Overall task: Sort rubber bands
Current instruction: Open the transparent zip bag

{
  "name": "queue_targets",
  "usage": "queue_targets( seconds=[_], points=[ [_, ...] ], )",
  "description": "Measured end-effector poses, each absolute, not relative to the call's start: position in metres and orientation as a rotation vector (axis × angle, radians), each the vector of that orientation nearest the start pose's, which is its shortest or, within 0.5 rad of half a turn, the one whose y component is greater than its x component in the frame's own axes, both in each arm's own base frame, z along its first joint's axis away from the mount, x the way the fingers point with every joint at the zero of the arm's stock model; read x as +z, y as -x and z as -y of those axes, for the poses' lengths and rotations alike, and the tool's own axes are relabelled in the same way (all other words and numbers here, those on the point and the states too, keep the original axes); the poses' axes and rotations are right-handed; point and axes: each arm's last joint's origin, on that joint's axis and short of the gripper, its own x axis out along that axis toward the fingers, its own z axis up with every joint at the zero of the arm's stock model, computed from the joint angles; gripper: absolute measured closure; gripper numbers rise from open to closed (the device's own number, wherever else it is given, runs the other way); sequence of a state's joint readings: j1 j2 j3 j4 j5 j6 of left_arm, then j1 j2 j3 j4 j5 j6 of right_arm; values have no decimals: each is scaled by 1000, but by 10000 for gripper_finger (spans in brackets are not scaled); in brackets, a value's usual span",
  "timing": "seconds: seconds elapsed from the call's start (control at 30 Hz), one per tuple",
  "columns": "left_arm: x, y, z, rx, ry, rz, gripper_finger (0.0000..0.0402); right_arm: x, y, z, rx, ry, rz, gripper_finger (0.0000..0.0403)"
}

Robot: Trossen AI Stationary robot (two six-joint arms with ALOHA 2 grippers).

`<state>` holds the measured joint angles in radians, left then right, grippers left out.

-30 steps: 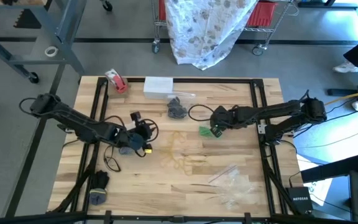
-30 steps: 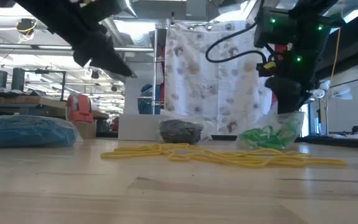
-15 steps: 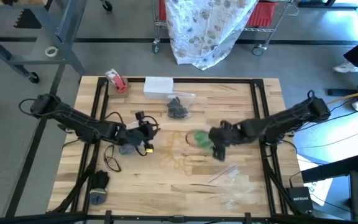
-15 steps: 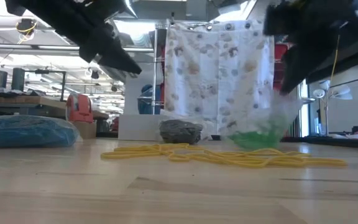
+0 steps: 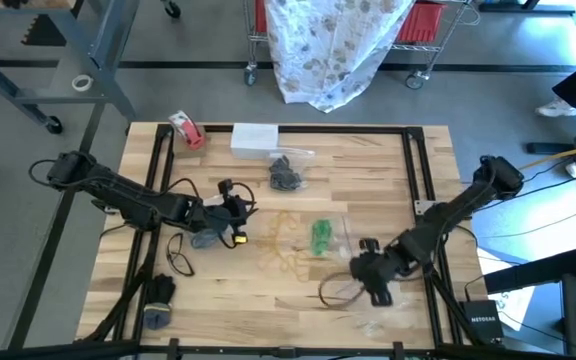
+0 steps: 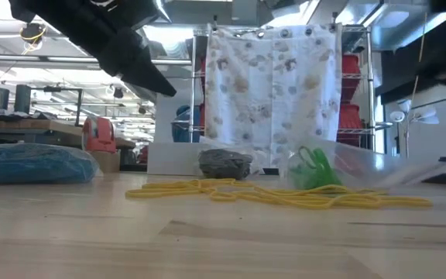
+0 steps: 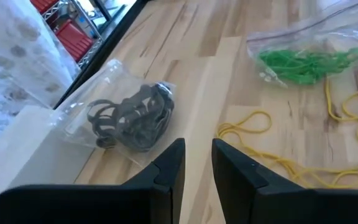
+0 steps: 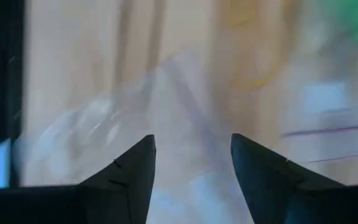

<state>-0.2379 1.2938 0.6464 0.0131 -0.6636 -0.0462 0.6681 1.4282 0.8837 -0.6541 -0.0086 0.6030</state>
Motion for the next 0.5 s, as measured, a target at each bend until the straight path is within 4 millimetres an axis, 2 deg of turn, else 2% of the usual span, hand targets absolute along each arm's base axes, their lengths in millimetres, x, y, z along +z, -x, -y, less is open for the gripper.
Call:
queue_targets(
  seconds=[0.33, 0.5],
  points=[
    [204, -250, 41, 433, -220, -563, 329, 176, -181, -196, 330, 14, -1371, 205],
    [204, -250, 37, 453, -195, -555, 329, 159, -179, -203, 220, 159, -1320, 205]
  ],
)
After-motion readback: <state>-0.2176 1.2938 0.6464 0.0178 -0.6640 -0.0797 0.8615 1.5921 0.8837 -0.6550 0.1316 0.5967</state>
